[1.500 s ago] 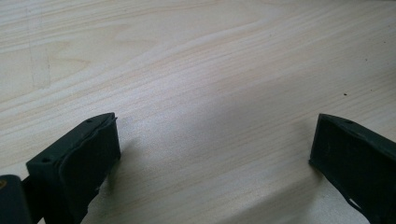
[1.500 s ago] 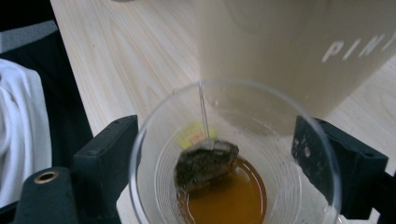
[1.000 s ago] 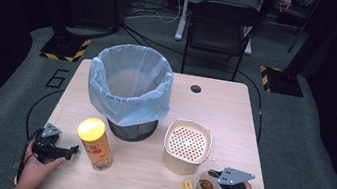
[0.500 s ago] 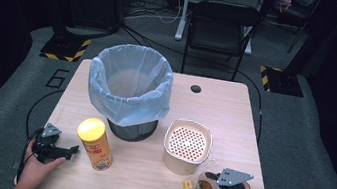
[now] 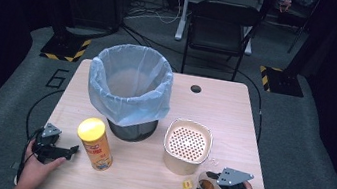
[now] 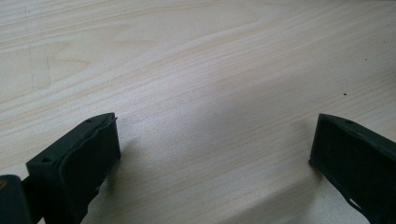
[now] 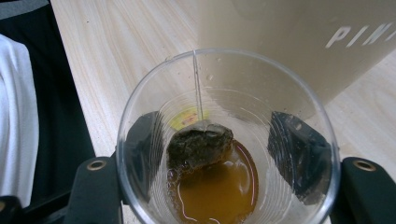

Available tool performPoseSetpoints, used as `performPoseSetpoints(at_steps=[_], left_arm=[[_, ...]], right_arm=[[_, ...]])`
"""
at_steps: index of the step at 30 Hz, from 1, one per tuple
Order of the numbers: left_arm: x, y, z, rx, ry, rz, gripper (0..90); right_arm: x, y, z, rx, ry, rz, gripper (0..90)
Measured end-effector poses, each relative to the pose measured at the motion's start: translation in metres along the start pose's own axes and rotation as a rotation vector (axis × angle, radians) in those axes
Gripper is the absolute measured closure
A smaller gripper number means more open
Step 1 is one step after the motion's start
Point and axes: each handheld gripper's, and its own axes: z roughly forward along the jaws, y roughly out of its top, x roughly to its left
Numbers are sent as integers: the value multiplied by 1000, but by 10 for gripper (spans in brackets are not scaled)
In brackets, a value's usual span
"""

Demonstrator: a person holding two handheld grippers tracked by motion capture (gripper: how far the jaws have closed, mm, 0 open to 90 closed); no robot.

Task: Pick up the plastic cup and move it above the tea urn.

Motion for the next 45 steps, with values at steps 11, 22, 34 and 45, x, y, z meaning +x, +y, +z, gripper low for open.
performPoseSetpoints(at_steps=[11,22,34,45], left_arm=[[0,0,0,0,0,0,13],[0,0,0,0,0,0,13],[0,0,0,1,0,1,13],[2,1,-1,20,-1,27,13]], right_arm=[[0,14,-17,27,-79,-31,364],[-6,36,-36,44,-69,-13,365],[-38,39,-46,65,-111,66,365],[-67,50,-61,-3,-158,154,367]])
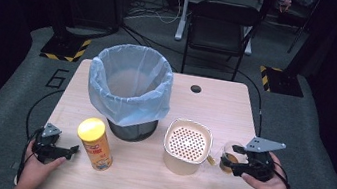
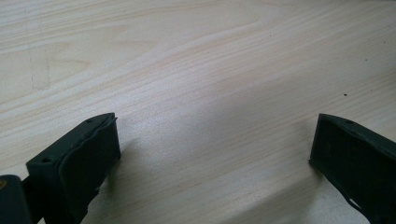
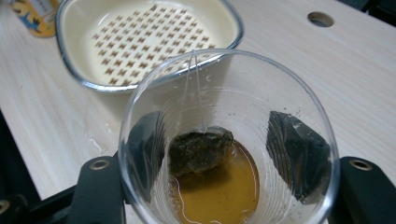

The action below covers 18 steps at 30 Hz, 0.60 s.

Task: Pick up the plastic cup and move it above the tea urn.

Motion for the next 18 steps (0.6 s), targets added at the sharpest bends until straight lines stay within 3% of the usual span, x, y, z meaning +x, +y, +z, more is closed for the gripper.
performPoseSetpoints(at_steps=[9,18], left_arm=[[0,-1,1,-15,4,-3,12],[0,0,1,-10,4,-2,13]], right_arm=[[-20,21,-1,-20,-41,-2,370],[-34,50,2,-14,-81,-52,382]])
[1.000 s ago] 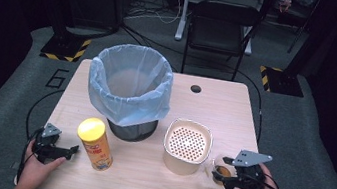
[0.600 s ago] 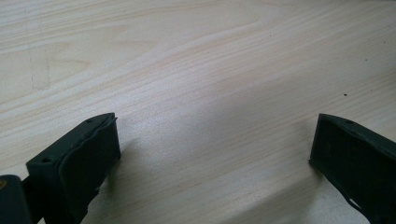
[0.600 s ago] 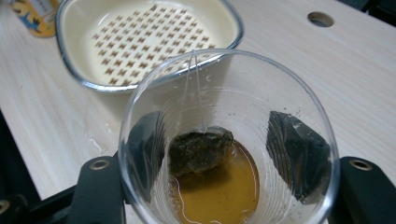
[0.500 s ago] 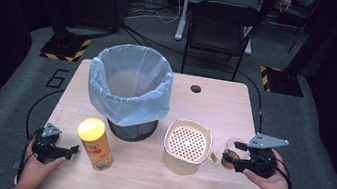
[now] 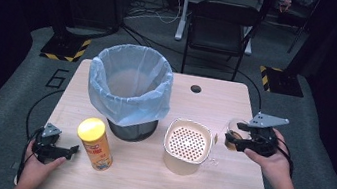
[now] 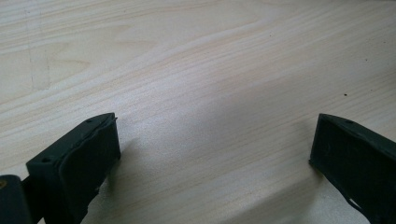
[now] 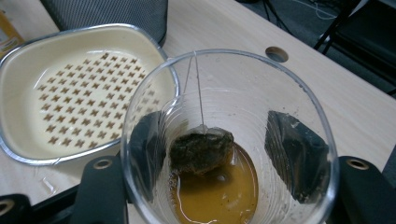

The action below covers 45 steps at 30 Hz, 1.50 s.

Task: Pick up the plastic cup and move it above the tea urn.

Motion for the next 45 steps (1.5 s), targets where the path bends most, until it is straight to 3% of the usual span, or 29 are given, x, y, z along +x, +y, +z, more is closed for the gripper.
performPoseSetpoints(at_steps=[18,23,24,34,45], left_arm=[[0,0,1,-8,1,-6,13],[0,0,1,-8,1,-6,13],[0,0,1,-8,0,-6,13],[0,0,1,-8,0,-6,13],[0,0,1,-8,0,-6,13]], right_arm=[[-8,43,23,0,-56,-73,383],[-2,50,32,11,-66,-102,384],[2,54,37,10,-68,-128,384],[12,58,57,32,-49,-166,385],[12,50,72,49,-56,-197,384]])
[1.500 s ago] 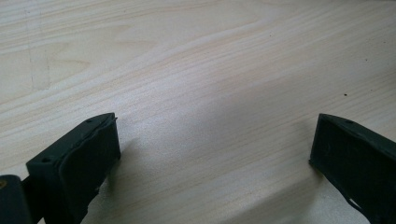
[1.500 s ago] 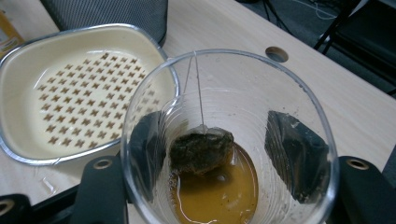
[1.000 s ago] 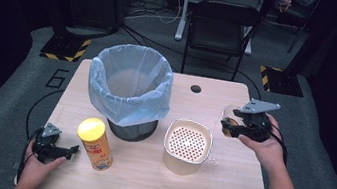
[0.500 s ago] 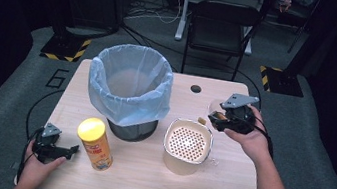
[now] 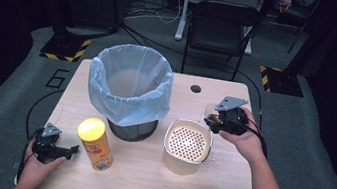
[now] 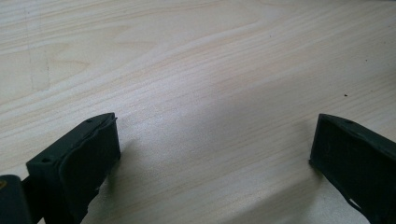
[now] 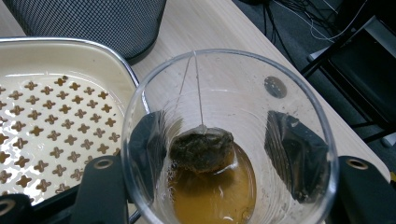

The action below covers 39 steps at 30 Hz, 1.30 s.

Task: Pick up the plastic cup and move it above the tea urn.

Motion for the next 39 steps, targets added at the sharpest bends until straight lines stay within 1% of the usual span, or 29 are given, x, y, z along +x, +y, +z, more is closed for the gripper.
performPoseSetpoints(at_steps=[4,9,10,12,13,14,16,23,25,26,28,29,30,31,34,36,37,39], left_arm=[[0,0,0,0,0,0,13],[0,0,0,1,0,0,13],[0,0,0,0,0,0,13],[0,0,0,0,0,0,13],[0,0,0,0,0,0,13],[0,0,0,0,0,0,13],[0,0,0,0,0,0,13],[0,0,0,1,0,0,13],[0,0,0,0,0,0,13],[0,0,0,0,0,0,13],[0,0,0,0,0,0,13],[0,0,0,0,0,0,13],[0,0,0,0,0,0,13],[0,0,0,0,0,0,13],[0,0,0,0,0,0,13],[0,0,0,0,0,0,13],[0,0,0,0,0,0,13],[0,0,0,0,0,0,13]], right_arm=[[1,-1,0,8,6,-8,384],[2,-1,-3,-13,-4,-21,384],[2,-1,-3,-10,-7,-30,384],[3,-1,-4,-9,-11,-32,384],[3,-1,-4,-8,-16,-65,384],[5,-1,-4,-5,-19,-65,384],[7,-1,-4,-1,-22,-87,384],[18,2,-6,14,-58,-196,384],[22,4,-7,19,-81,-247,384],[25,4,-7,26,-91,-263,384],[31,5,-7,36,-128,-324,385],[35,5,-7,43,-142,-345,386],[38,6,-7,44,-159,-376,388],[42,7,-7,51,-183,-421,389],[55,7,-7,70,-248,-511,394],[65,8,-6,90,-310,-616,398],[70,9,-5,104,-336,-676,399],[82,8,-3,133,-395,-774,403]])
